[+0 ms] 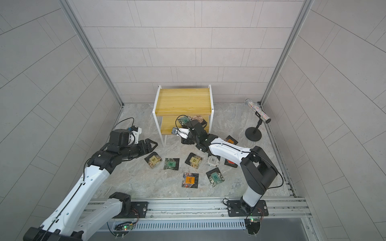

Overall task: Remove the tea bags from the shelf
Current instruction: Pick up the tea bag from the shelf.

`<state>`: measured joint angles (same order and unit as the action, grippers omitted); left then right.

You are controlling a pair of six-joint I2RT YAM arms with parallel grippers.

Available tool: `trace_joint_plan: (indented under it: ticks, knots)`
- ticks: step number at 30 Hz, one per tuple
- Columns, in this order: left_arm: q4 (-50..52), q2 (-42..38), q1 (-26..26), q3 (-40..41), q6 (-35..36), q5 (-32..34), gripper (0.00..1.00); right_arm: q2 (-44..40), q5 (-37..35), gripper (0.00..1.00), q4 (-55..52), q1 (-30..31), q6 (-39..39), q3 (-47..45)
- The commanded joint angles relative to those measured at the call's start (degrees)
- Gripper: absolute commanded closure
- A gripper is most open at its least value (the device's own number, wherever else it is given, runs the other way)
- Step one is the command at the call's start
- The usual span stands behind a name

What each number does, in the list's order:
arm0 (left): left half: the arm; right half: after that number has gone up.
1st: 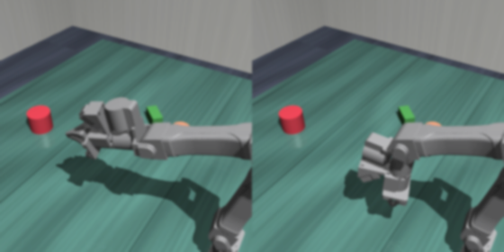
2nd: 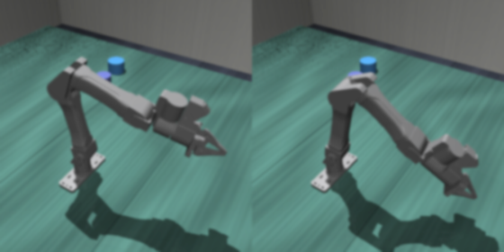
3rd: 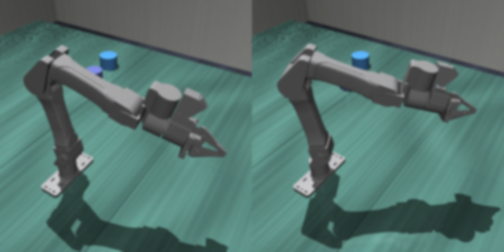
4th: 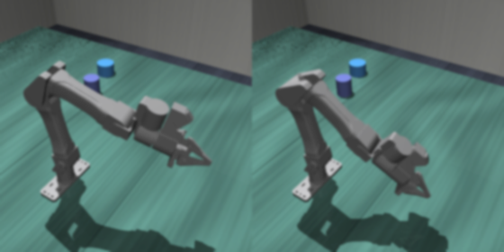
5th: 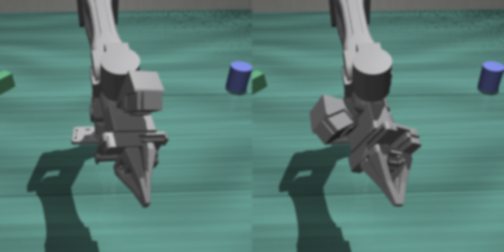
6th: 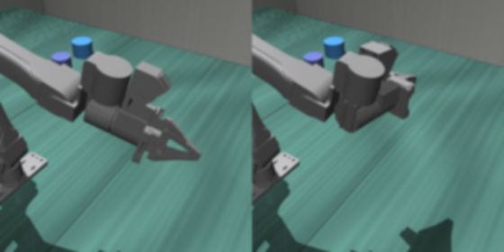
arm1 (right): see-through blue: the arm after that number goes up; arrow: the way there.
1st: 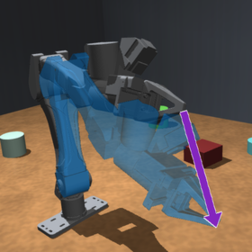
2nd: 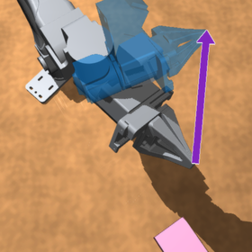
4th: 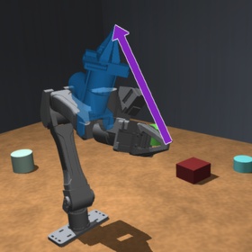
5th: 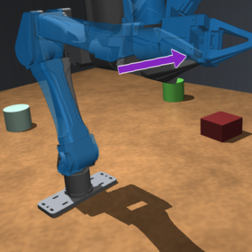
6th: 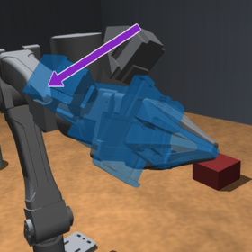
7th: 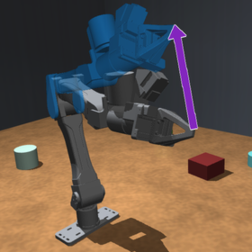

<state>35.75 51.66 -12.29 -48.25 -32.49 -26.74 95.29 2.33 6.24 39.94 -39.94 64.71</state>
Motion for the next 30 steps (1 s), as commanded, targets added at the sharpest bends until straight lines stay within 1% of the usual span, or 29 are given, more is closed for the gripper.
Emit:
trace_joint_plan:
  ticks: [1, 7, 10, 13, 14, 19, 21, 24, 30]
  knots:
    - [0.90, -0.63, -0.21, 1.01, 0.71, 1.16, 0.24, 1.48, -0.22, 0.21, 0.19, -0.19, -0.40, 1.90]
    - [0.75, -0.89, -0.23, 1.40, 0.41, 1.38, 0.24, 2.91, 0.46, 0.29, -1.30, -0.30, -0.16, 2.81]
    - [0.82, -0.86, -0.22, 1.49, 0.32, 1.51, 0.24, 2.63, 1.01, 0.37, -1.92, -0.30, 0.58, 2.54]
    - [0.52, -0.93, -0.21, 1.66, 0.15, 1.59, 0.24, 1.72, 1.35, 0.45, -2.37, -0.23, 1.39, 1.64]
    - [0.45, -0.84, -0.19, 1.62, 0.15, 1.59, 0.24, 1.25, 1.56, 0.46, -2.62, -0.08, 1.66, 1.25]
    - [-0.14, -0.42, -0.19, 1.67, -0.01, 1.58, 0.24, -1.02, 1.45, 0.57, -2.92, 0.96, 2.35, -0.96]
    - [-0.41, -0.19, -0.20, 1.58, -0.12, 1.54, 0.24, -1.85, 1.45, 0.58, -2.99, 1.32, 2.74, -1.70]
    - [-0.68, 0.15, -0.23, 1.47, -0.20, 1.42, 0.24, -2.88, 1.31, 0.62, -2.94, 1.80, 2.93, -2.60]
    - [-0.77, 0.15, -0.18, 1.73, -0.37, 1.48, 0.24, -4.31, 0.89, 0.74, -3.23, 2.63, 3.36, -3.61]
